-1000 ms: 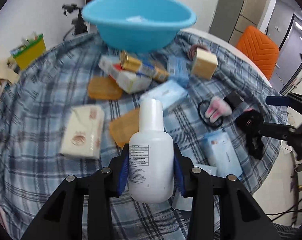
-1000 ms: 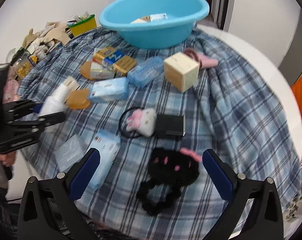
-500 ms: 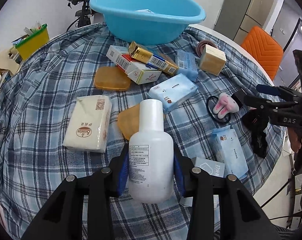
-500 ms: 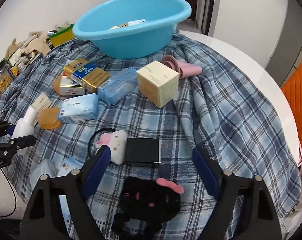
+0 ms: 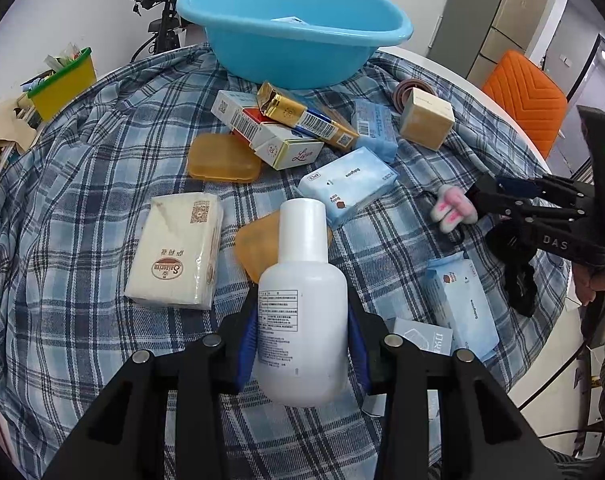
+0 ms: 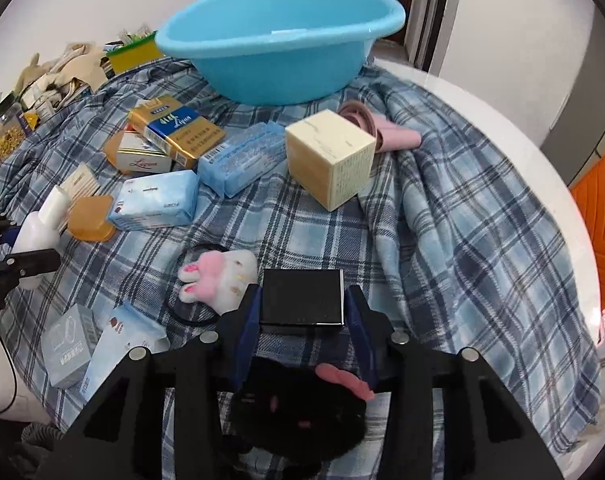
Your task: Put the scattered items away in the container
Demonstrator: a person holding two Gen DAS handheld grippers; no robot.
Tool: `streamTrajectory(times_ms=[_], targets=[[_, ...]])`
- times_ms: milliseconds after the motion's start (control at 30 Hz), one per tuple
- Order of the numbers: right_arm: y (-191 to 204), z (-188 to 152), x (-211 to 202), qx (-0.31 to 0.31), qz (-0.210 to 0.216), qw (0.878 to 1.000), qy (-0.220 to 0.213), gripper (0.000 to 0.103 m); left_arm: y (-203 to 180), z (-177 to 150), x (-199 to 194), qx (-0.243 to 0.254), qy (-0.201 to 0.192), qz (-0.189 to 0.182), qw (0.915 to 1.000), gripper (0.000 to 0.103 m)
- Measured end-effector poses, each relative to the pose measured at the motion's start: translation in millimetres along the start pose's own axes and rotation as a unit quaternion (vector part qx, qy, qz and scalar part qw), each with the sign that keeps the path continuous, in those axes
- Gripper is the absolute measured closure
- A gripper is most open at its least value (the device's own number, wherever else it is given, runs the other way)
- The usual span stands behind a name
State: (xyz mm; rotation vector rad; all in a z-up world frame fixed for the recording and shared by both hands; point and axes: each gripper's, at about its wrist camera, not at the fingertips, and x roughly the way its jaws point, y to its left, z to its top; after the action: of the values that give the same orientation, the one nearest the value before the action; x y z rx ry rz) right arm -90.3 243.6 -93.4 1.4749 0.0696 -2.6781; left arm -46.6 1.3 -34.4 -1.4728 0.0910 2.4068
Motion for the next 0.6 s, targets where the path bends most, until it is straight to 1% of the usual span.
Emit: streamTrajectory(times_ms=[233, 433, 600], targets=[[7, -2, -18, -0.018, -0.005, 1.000, -0.011, 0.062, -5, 0, -3, 0.003, -0.006, -0.002, 1.0000, 0.062], [7, -4, -23, -0.010, -0.005, 1.000, -0.015, 0.062, -10, 1, -10, 0.009, -0.019, 0.008, 0.9997, 0.062], [5, -4, -25, 0.001, -0.006, 1.000, -0.023, 0.062, -7, 2, -13, -0.003, -0.023, 0.008, 0.9997, 0.062]])
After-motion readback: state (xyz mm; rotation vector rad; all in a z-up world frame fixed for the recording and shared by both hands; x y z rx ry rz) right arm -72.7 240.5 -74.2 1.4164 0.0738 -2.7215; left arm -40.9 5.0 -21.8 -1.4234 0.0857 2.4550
